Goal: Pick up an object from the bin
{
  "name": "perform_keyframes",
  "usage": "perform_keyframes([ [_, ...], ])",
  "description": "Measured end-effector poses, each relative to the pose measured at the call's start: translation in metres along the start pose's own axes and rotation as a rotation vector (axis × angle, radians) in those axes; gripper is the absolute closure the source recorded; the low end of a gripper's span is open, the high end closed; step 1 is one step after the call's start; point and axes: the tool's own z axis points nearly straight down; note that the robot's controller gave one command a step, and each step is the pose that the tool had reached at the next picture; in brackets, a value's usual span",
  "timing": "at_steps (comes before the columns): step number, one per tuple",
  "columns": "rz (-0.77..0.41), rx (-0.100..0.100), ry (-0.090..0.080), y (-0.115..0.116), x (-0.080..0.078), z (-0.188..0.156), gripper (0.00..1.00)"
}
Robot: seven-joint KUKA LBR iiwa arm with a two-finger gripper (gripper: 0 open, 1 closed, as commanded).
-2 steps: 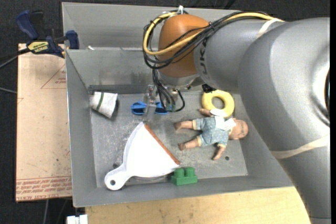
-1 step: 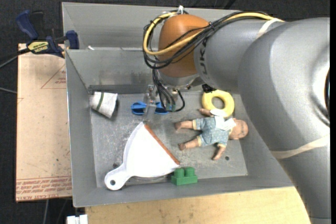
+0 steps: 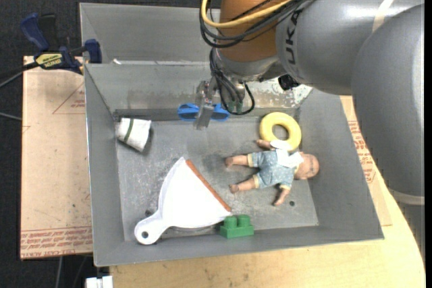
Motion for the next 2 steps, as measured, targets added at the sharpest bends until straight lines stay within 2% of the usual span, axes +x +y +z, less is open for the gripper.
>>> perform_keyframes([
  [1, 0.000, 0.000, 0.000, 0.000, 0.000, 0.000, 1.00],
  [2, -0.001, 0.000, 0.005, -0.017, 0.006, -0.045, 1.00],
])
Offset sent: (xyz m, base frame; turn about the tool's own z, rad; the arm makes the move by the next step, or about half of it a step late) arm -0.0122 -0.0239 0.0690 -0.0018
